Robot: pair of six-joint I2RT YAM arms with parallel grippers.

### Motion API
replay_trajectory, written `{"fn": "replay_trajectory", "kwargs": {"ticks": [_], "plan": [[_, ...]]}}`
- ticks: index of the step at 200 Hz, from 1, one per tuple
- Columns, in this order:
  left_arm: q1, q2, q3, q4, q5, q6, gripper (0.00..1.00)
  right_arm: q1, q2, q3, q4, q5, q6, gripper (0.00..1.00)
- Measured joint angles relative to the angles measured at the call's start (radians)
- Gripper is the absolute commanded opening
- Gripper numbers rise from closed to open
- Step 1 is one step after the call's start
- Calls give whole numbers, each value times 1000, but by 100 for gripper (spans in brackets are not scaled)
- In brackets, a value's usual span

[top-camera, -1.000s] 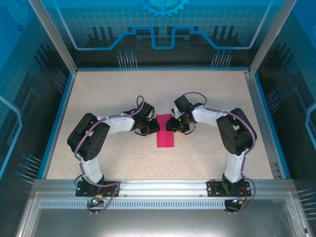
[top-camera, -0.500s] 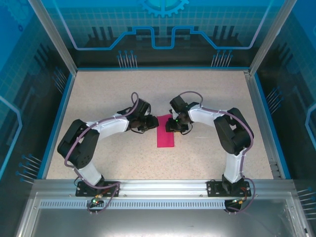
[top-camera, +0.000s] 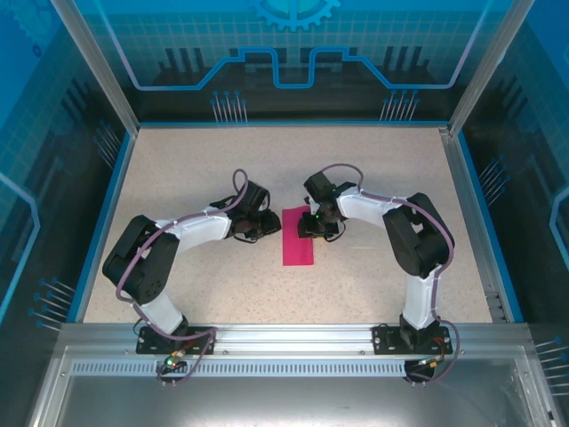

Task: Fold a paper plane with a square sheet of paper (pick it up from the middle)
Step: Hold the square sheet of paper at the center of the table.

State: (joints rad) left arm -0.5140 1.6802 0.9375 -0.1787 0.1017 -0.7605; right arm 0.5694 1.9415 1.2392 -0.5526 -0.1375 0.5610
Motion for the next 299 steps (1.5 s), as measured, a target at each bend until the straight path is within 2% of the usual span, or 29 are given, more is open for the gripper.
{"fn": "replay_trajectory", "kwargs": {"ticks": [39, 114, 156, 299], "plan": [[0, 2, -4, 31, 46, 1, 24, 0, 0, 0, 0, 0, 3, 44], [0, 89, -3, 123, 177, -9, 9, 0, 1, 0, 0, 1, 3, 44], [-1, 140, 0, 124, 200, -19, 8, 0, 1, 0, 1, 0, 2, 44], [-1, 151, 15, 132, 229, -19, 6, 0, 5, -1, 1, 1, -16, 44]]}}
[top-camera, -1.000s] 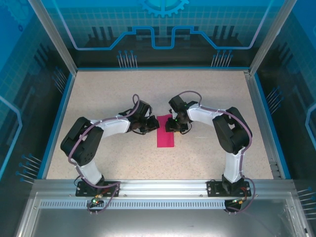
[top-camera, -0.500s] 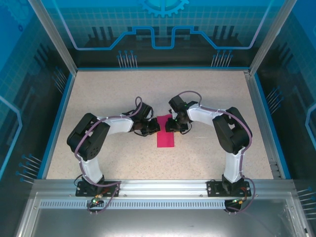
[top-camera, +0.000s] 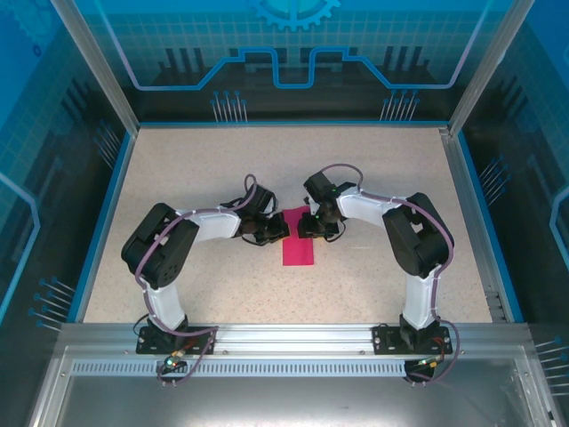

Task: Fold a paper plane with a square sheet of paper (pick it up from the middle)
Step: Hold the square sheet of paper at the center of the table.

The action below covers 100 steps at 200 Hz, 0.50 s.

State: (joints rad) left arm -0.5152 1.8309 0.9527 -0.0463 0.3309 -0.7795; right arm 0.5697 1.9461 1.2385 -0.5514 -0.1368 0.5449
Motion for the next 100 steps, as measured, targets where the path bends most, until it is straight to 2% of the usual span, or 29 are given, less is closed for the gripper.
{"fn": "replay_trajectory", "kwargs": {"ticks": [100], "plan": [[0, 4, 0, 0, 0, 0, 6, 0, 2, 1, 0, 0, 13, 44]]}}
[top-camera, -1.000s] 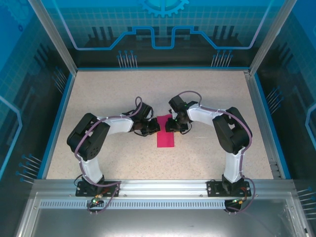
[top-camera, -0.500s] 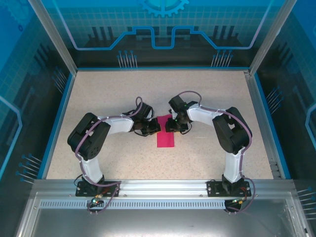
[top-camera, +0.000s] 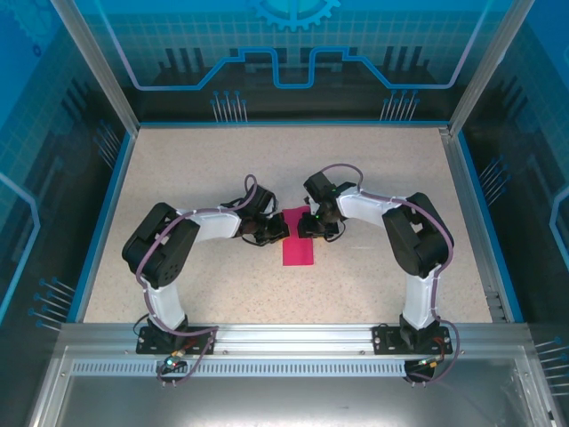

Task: Fold a paper plane with a square sheet of paper (pick it up from the middle)
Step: Hold the square sheet of paper at the center of the table, then fold the square sheet of paper in half at the center of the table.

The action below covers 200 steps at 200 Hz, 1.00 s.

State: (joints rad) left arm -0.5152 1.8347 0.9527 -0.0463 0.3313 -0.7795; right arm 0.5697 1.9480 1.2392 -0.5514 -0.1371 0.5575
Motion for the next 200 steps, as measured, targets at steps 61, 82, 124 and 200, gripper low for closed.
{"fn": "replay_trajectory", "kwargs": {"ticks": [61, 82, 124, 200], "plan": [[0, 15, 2, -12, -4, 1, 3, 0, -26, -21, 21, -2, 7, 47], [0, 15, 2, -12, -5, 1, 3, -1, -76, -78, 72, -8, 30, 50], [0, 15, 2, -13, -10, 0, 3, -14, -246, -160, 105, -3, 51, 44], [0, 15, 2, -16, -12, 0, 2, 29, -159, -103, 201, -134, 48, 12]]}}
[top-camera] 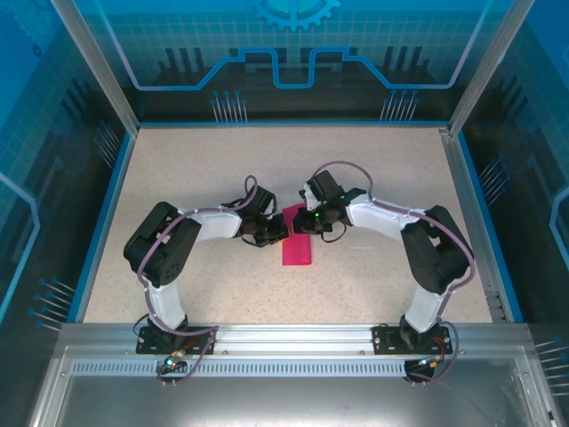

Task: Fold a paper plane with a square sheet of paper (pick it up from the middle)
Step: Fold the square sheet of paper in half at the center of the table.

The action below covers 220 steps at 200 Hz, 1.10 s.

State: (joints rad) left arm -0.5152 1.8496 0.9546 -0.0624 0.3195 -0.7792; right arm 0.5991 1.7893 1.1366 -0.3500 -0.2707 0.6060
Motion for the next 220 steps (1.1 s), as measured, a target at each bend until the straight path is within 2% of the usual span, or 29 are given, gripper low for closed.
{"fn": "replay_trajectory", "kwargs": {"ticks": [46, 138, 220], "plan": [[-3, 0, 8, -18, -11, 0, 2, 1, 84, 11, -16, -3, -1, 12], [-6, 1, 18, -40, -24, -1, 0, -69, 89, -48, -6, 0, -20, 12], [-6, 1, 17, -38, -24, -5, 0, -113, 48, -150, 138, -108, -23, 13]]}}
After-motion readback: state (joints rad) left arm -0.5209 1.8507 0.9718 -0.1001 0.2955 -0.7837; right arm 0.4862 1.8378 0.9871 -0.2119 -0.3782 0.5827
